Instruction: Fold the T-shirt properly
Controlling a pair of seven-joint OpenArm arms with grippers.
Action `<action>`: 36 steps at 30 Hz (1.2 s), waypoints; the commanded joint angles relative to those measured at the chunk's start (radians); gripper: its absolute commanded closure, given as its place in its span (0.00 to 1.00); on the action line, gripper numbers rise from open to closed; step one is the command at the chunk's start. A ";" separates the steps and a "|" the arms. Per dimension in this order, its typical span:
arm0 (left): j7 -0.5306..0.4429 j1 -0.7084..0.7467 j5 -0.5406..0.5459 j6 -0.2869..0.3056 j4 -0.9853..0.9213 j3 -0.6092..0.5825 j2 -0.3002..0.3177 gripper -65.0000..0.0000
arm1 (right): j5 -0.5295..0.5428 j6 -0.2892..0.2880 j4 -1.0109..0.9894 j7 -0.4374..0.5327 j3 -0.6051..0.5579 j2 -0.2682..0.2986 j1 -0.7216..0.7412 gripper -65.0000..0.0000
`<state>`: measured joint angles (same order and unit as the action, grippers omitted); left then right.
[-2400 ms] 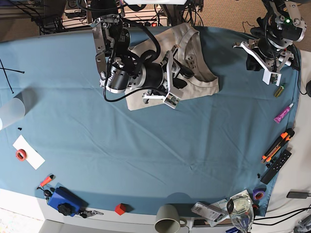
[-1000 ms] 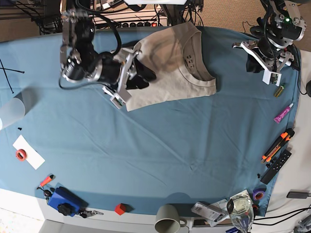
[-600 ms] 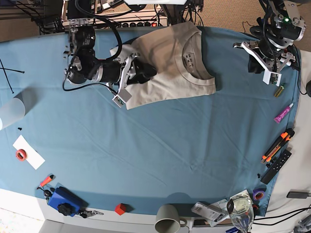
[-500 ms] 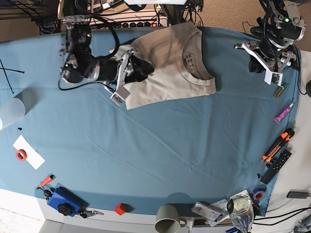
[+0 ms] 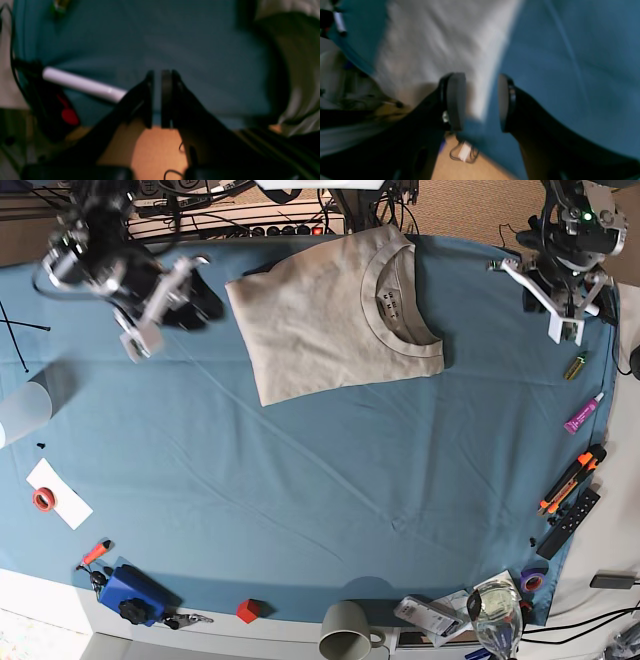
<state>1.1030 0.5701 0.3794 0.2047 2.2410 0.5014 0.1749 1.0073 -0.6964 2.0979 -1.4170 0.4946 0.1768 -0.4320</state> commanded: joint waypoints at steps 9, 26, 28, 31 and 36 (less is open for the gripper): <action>0.050 0.097 -0.066 -0.006 0.015 0.006 0.008 1.00 | 0.021 -0.002 0.055 0.021 0.192 0.006 -0.179 1.00; -0.055 0.394 -0.061 -0.032 -0.031 0.005 0.000 1.00 | -0.042 -0.002 -0.277 0.021 0.198 0.006 -0.379 1.00; -0.074 0.394 -0.061 -0.028 -0.093 0.005 -0.001 1.00 | -0.069 -0.002 -0.362 0.021 0.198 0.006 -0.370 1.00; -0.115 0.387 -0.028 -0.020 -0.220 0.005 0.000 1.00 | -0.116 -0.002 -0.476 0.021 0.193 0.017 -0.343 1.00; -0.140 0.301 -0.020 0.033 -0.470 0.005 0.000 1.00 | -0.235 -0.002 -0.641 0.066 0.086 0.075 -0.285 1.00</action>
<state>0.9642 0.8543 0.3595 0.2363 1.7573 0.4999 0.1673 0.7547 -0.6952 1.4448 -1.3418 0.5743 0.2432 -0.7063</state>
